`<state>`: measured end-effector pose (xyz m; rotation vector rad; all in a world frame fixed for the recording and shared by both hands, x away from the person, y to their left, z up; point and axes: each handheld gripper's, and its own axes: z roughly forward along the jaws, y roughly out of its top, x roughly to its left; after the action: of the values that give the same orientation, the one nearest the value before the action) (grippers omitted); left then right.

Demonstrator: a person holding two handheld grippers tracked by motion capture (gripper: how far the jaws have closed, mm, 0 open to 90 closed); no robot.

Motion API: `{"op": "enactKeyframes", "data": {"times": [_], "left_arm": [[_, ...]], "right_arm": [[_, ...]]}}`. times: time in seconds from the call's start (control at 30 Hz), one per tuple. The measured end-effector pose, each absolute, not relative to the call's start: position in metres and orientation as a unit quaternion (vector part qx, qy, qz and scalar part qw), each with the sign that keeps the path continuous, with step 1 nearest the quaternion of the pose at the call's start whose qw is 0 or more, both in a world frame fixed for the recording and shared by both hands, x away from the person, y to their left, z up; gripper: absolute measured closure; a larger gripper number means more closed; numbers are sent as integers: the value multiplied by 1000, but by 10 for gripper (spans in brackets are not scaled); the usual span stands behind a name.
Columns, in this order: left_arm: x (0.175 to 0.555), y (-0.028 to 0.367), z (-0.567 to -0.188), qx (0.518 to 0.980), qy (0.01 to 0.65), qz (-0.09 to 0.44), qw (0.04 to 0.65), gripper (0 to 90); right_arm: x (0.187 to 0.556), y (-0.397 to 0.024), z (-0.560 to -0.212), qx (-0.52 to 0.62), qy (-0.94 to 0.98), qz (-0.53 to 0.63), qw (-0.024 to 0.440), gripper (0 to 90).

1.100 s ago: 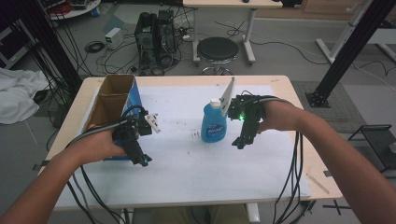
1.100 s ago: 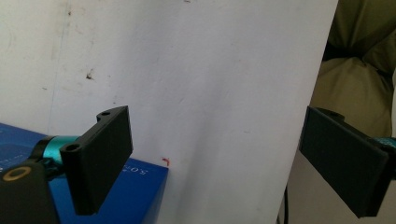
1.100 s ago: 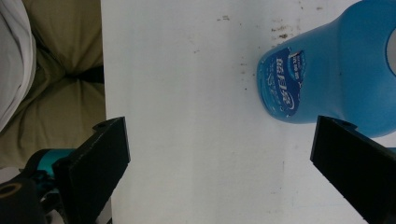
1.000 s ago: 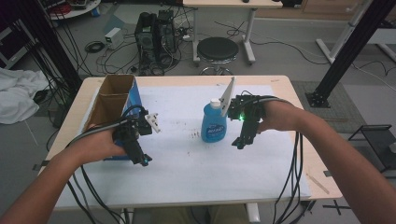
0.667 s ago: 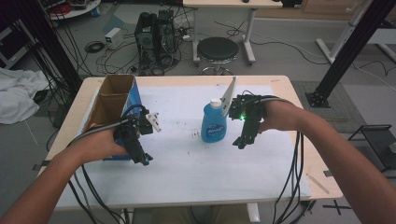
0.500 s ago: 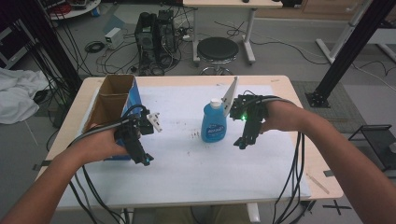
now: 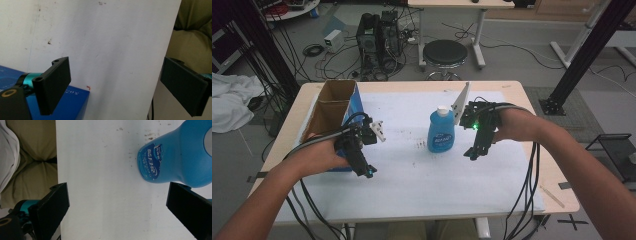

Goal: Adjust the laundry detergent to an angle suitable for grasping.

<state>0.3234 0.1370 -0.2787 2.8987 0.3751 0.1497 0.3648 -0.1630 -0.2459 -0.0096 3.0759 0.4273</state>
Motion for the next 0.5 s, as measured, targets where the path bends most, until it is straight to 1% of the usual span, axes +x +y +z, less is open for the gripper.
{"op": "enactKeyframes", "data": {"times": [0.07, 0.1, 0.13, 0.23, 0.27, 0.33, 0.37, 0.43, 0.5], "left_arm": [[324, 136, -280, 983, 135, 50, 112, 96], [326, 136, -278, 985, 126, 52, 103, 96], [326, 136, -280, 982, 139, 52, 114, 96], [331, 136, -278, 981, 142, 61, 119, 95], [331, 135, -279, 975, 161, 65, 141, 96], [335, 136, -277, 976, 152, 66, 144, 95], [335, 135, -279, 969, 168, 69, 168, 96], [337, 135, -282, 963, 178, 68, 191, 95], [339, 135, -285, 961, 182, 69, 197, 95]], "right_arm": [[364, -163, -246, -4, 990, 141, 18, 36], [363, -163, -246, -2, 990, 139, 18, 36], [364, -163, -245, -4, 990, 139, 18, 36], [364, -164, -245, -2, 990, 142, 18, 36], [364, -165, -245, -4, 990, 141, 20, 36], [364, -165, -245, -2, 990, 142, 21, 36], [364, -166, -246, -2, 989, 146, 21, 37], [364, -166, -245, 3, 990, 140, 20, 36], [364, -166, -245, 4, 990, 141, 21, 36]]}}
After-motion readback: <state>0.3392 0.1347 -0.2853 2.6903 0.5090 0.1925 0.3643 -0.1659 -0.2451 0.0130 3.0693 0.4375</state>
